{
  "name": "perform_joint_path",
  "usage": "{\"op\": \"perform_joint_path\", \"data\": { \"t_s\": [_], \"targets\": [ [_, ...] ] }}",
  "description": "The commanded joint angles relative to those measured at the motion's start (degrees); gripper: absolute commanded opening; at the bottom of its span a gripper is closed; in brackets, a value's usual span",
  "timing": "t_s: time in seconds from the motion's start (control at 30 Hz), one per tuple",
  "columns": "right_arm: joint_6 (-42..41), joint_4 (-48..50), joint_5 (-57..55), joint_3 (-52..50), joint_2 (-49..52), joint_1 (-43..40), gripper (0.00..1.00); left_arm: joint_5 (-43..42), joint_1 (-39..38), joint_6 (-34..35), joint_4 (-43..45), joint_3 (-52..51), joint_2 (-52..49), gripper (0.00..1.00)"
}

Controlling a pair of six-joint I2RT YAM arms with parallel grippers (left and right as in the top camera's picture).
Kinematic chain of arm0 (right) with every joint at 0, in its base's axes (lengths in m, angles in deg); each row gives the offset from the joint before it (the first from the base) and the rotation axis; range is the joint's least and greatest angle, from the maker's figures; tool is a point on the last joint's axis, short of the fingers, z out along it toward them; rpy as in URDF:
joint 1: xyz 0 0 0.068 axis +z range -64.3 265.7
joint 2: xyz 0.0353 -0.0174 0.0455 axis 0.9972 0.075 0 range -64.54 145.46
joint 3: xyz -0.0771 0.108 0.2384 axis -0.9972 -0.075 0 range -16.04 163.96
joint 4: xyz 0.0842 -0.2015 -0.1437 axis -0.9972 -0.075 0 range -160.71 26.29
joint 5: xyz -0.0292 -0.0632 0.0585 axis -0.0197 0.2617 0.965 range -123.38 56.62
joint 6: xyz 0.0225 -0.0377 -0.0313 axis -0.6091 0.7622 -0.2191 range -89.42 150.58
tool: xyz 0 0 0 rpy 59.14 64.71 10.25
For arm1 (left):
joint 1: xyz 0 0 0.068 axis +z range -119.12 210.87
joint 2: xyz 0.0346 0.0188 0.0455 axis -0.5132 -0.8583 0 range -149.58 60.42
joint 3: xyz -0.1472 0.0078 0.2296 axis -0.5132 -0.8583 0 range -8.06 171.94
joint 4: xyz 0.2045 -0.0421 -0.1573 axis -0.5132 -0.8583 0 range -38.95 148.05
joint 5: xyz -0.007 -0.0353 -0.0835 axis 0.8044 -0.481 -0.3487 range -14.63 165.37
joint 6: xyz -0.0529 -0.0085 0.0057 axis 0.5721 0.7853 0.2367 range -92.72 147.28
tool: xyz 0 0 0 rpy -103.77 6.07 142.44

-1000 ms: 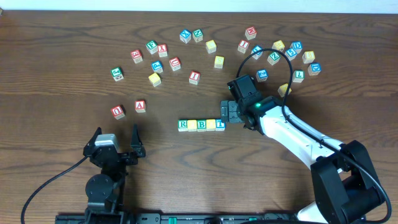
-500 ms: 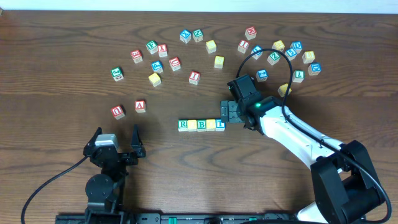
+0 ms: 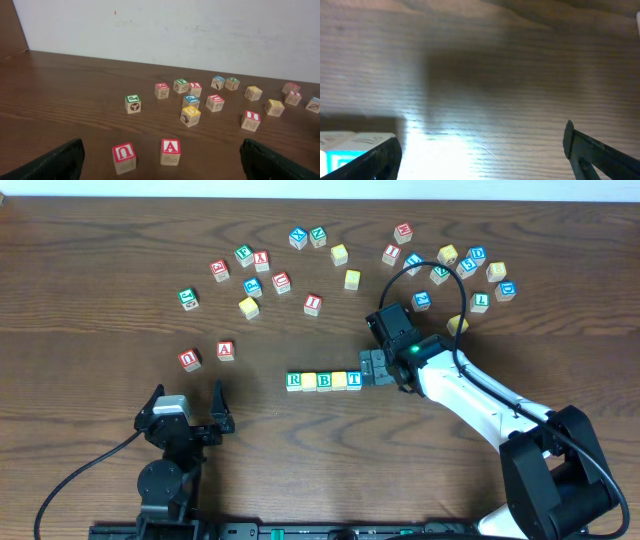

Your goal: Spell out ROBOT

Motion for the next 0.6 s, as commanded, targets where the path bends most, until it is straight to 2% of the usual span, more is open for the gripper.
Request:
{"op": "perform_joint_path", "data": {
  "t_s": [0.0,0.13,0.3,0.47,0.57],
  "targets": [
    [2.6,0.2,-3.2,-0.3,-0.5,0.3,0.99,-0.5,0.3,0.5,-2.3,-1.1,0.4,0.98],
    [2.6,3.7,-9.0,-0.3,-0.5,0.3,0.99,-0.5,0.3,0.5,-2.3,-1.1,0.4,0.98],
    [2.6,16.1,-13.8,-0.3,-1.6,0.3,0.99,-0.5,0.3,0.5,-2.3,-1.1,0.4,0.98],
    [3.6,25.5,-16.7,-0.3,-7.0,-0.7,0.99,-0.5,0.3,0.5,-2.3,-1.1,0.4,0.98],
    [4.2,26.4,-16.7,-0.3,-11.7,-2.8,0.99,-0.5,0.3,0.5,-2.3,-1.1,0.4,0.98]
  ]
}}
